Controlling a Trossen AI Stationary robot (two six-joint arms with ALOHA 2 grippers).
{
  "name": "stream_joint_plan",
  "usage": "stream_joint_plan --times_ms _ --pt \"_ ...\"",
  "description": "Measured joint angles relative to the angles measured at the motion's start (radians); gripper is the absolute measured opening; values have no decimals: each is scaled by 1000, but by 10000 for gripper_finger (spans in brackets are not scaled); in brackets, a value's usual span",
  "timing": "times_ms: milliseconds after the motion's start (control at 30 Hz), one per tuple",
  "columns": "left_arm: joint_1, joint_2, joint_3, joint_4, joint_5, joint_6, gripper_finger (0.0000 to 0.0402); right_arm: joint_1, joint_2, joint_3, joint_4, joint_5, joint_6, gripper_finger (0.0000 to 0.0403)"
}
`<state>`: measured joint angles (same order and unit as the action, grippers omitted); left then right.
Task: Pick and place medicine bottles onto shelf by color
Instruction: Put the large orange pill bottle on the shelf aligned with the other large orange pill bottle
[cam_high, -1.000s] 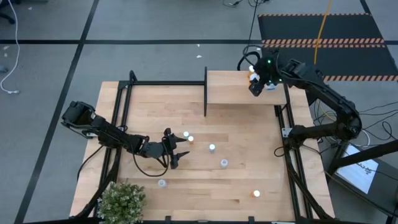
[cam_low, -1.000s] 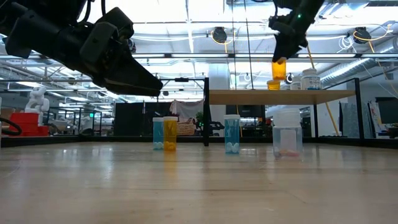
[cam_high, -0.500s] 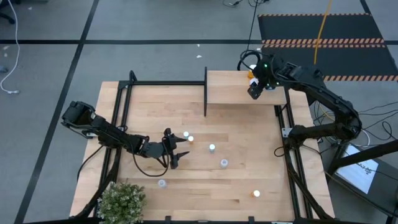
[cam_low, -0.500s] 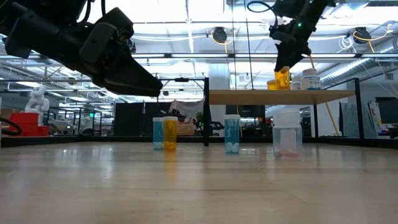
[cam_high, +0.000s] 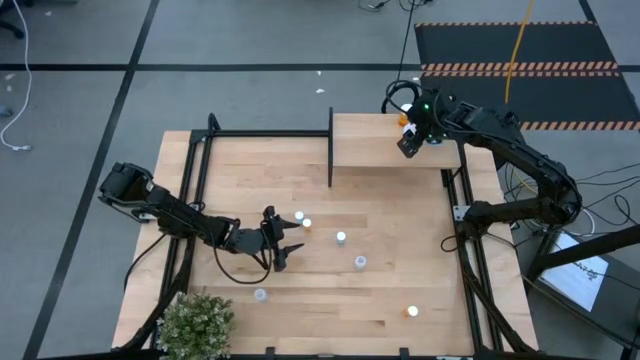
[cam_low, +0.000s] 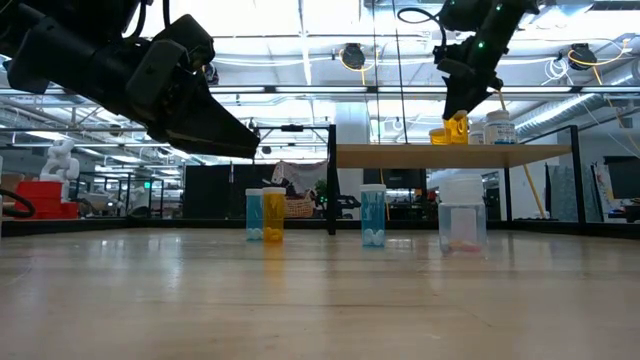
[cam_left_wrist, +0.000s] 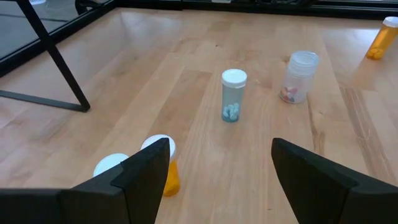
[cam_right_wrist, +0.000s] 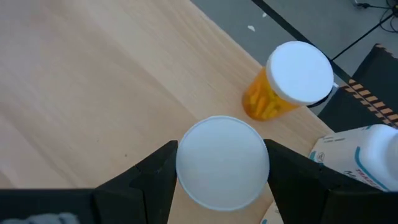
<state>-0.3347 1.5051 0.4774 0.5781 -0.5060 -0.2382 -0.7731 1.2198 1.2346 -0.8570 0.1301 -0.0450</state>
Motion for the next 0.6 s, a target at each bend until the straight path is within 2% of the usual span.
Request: stream_joint_plan --times_ms 600 --pt "0 0 0 1 0 -1 280 0 -1 -45 44 0 7 215"
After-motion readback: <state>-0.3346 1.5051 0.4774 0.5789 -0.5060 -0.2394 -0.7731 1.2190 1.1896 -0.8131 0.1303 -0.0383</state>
